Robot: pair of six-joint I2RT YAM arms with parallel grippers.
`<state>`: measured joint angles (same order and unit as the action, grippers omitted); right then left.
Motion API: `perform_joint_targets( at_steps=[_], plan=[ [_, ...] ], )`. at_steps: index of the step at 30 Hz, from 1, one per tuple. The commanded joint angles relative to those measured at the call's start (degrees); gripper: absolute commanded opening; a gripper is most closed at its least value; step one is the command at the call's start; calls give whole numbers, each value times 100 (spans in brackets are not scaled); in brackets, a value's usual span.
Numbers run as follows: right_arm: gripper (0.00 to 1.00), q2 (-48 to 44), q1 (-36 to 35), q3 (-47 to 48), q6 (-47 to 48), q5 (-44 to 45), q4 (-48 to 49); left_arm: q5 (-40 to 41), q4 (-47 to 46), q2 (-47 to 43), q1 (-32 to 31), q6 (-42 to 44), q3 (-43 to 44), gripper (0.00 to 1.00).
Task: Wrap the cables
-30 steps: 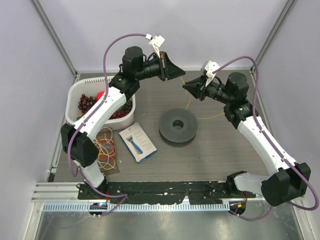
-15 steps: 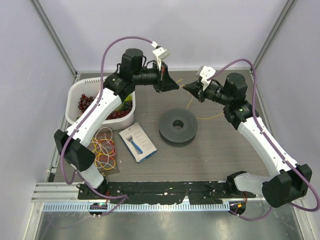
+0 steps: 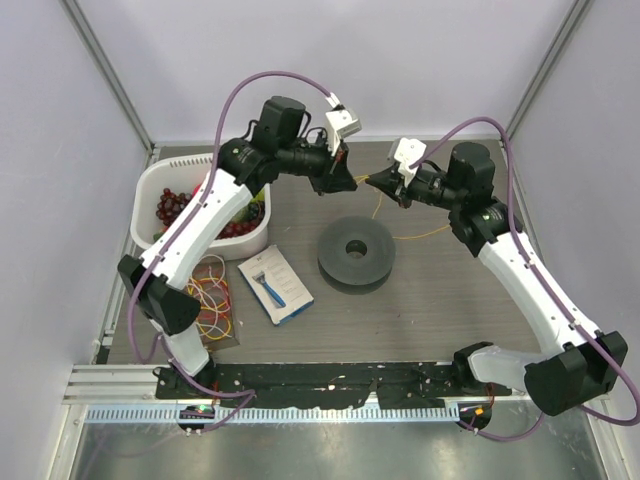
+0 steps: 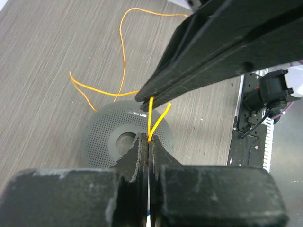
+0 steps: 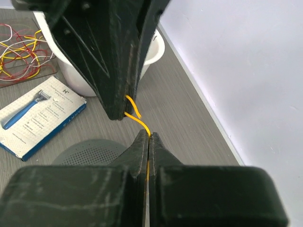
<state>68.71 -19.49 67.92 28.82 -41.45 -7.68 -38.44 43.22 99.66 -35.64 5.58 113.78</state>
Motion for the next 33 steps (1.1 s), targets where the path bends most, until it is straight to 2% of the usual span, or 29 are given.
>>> perform_joint_targets(
  at_steps=[1, 10, 16, 22, 23, 25, 27, 28, 29, 30, 33],
  plan=[
    [1, -296, -55, 318, 378, -82, -93, 459, 696, 203, -31, 434, 347, 0],
    [1, -393, -99, 310, 502, -250, -357, 469, 1056, 432, -83, 610, 558, 0],
    [1, -332, -91, 301, 590, -109, -330, 381, 2250, 879, -224, 1147, 1224, 0],
    [1, -428, -82, 38, 1212, 58, -717, 486, 3209, 1301, -207, 682, 2042, 0],
    [4, -472, -90, -33, 1318, 137, -752, 512, 3227, 1311, -189, 489, 2069, 0],
    [16, -577, -91, -261, 1503, 295, -726, 434, 3263, 1293, -145, 181, 2052, 0],
    [30, -683, -82, -498, 1627, 453, -717, 214, 3272, 1267, -84, -143, 2000, 0],
    [42, -770, -82, -569, 1653, 506, -691, 240, 3237, 1258, -75, -415, 1965, 0],
    [45, -797, -90, -709, 1697, 576, -639, 223, 3271, 1249, -66, -514, 1964, 0],
    [53, -902, -82, -788, 1715, 603, -594, 127, 3324, 1249, -57, -715, 1947, 0],
    [57, -1157, -91, -1209, 1706, 630, -130, 4, 3246, 1179, -31, -1181, 1736, 0]
  ],
)
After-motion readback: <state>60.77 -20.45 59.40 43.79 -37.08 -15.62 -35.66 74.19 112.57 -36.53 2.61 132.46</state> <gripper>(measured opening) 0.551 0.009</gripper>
